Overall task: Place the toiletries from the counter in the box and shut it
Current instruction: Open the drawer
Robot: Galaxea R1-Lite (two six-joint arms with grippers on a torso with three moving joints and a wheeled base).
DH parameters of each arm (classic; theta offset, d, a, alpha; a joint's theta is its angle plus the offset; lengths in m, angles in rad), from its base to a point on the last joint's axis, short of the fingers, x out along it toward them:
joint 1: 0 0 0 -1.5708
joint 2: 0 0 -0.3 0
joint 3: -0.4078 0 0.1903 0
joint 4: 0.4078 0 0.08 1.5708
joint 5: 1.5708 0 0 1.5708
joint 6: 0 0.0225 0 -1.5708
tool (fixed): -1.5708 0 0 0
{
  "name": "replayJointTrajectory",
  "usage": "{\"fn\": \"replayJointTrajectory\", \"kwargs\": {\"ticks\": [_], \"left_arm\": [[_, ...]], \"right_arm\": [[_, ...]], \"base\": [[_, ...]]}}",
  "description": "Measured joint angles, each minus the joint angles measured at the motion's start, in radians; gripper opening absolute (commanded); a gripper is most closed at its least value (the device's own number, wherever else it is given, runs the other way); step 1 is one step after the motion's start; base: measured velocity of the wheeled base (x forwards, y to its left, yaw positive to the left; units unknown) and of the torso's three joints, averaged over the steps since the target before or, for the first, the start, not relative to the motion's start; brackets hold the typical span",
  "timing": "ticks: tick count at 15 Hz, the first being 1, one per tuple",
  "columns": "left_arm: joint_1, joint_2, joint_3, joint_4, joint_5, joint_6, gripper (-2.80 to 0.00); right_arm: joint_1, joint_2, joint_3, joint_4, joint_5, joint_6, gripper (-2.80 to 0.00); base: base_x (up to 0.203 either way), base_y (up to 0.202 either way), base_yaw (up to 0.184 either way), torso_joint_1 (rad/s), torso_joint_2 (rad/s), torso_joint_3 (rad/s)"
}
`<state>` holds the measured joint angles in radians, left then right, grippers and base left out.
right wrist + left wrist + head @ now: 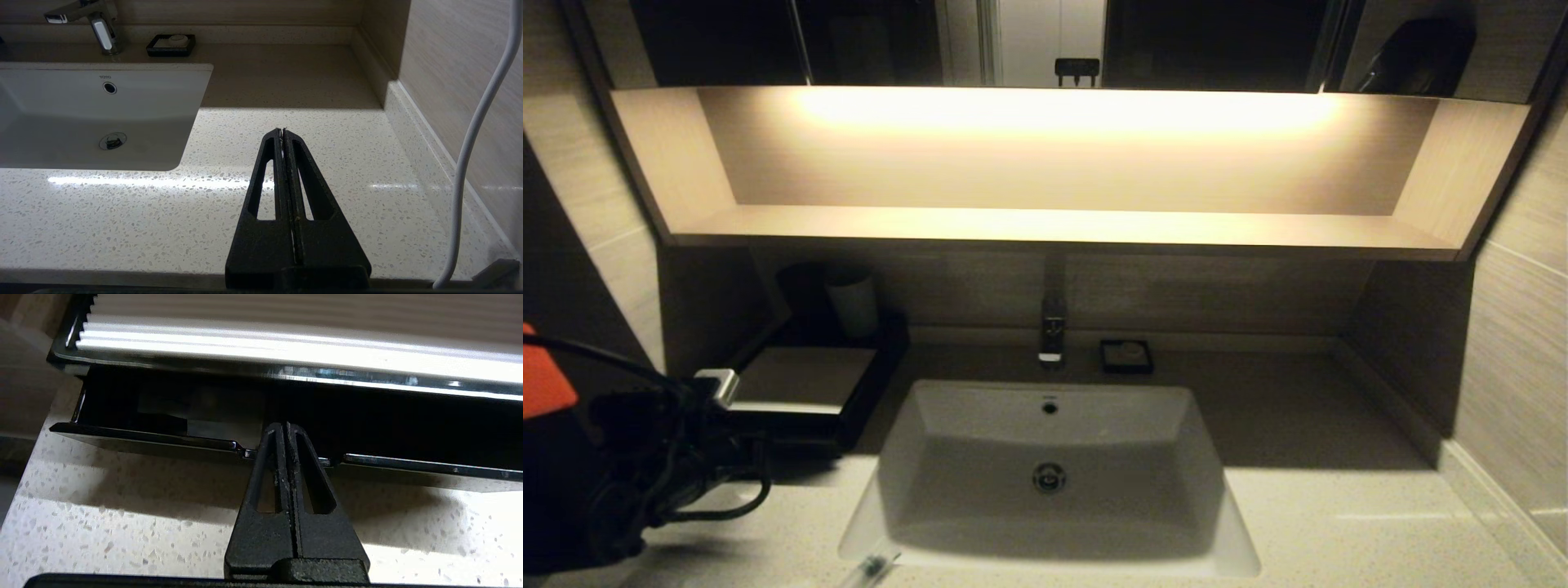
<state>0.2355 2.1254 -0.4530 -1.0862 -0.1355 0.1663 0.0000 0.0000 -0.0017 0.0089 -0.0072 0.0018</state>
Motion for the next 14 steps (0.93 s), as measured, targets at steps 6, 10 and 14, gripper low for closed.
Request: {"fn": "replayJointTrajectory", "kwargs": {"ticks": [6,10,14], "left_arm": [[0.001,-0.030,0.028,0.023,-0.001,0.008,-2.80],[0.003,-0.048,0.054,0.022,-0.001,0.009,-2.80],[0.009,-0.063,0.071,0.022,-0.002,0.010,-2.80]], "right_arm": [[0.000,0.000,0.000,0.000,-0.001,0.000,-2.80],[0.000,0.000,0.000,0.000,0.000,0.000,-2.80],[0.000,0.000,0.000,0.000,0.000,0.000,-2.80]], "base": [[0.000,0.000,0.000,0.000,0.00,0.000],[0.000,0.000,0.000,0.000,0.00,0.000],[0.000,0.000,0.000,0.000,0.00,0.000]]}}
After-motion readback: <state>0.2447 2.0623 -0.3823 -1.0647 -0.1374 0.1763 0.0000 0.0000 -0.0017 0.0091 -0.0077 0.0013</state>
